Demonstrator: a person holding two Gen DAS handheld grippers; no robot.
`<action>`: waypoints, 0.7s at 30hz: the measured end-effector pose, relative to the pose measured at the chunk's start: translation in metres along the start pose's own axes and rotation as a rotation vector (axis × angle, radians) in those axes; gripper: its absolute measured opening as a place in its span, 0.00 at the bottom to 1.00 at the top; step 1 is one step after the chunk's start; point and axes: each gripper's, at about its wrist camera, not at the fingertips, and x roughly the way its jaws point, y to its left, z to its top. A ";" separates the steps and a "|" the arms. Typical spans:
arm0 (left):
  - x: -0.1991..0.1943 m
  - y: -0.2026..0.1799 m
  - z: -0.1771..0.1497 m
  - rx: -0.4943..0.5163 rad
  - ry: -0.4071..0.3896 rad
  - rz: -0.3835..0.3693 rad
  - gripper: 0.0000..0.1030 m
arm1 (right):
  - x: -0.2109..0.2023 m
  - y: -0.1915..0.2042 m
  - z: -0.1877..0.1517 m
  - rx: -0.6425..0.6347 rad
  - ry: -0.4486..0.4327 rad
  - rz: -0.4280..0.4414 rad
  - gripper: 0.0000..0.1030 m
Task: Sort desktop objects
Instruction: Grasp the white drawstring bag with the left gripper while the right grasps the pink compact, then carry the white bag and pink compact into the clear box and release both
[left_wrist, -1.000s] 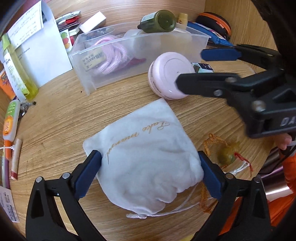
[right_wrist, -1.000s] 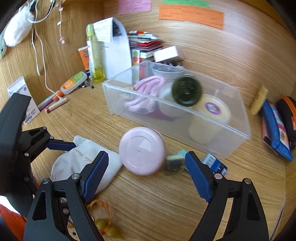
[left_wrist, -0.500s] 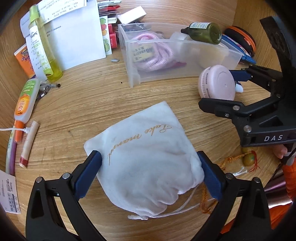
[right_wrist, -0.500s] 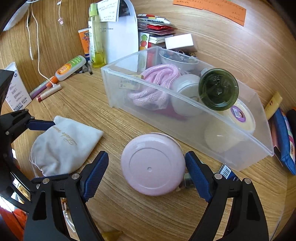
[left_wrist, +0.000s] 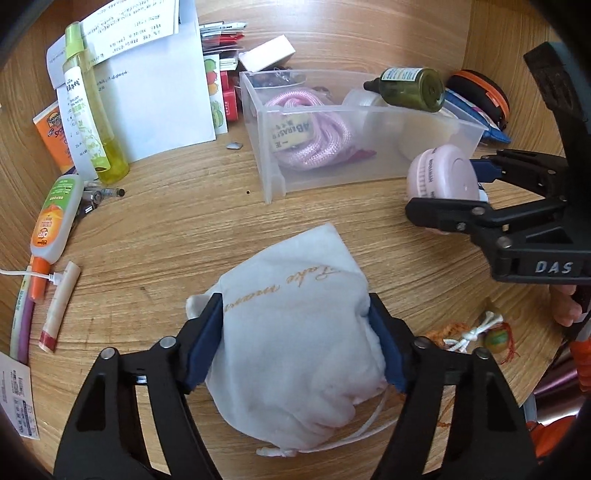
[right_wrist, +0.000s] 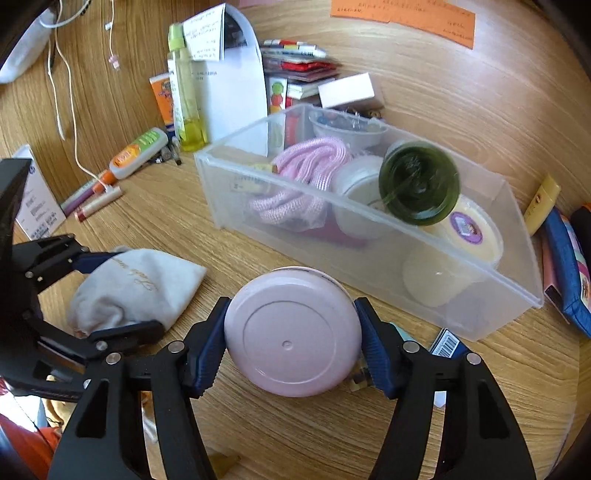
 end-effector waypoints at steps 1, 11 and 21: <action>-0.002 0.000 0.001 0.003 -0.006 0.010 0.64 | -0.004 0.000 0.000 -0.002 -0.015 0.000 0.60; -0.033 0.011 0.026 -0.056 -0.128 0.009 0.59 | -0.039 -0.004 0.008 0.006 -0.105 -0.016 0.60; -0.062 0.004 0.049 -0.074 -0.261 -0.018 0.59 | -0.071 -0.021 0.014 0.045 -0.189 -0.050 0.60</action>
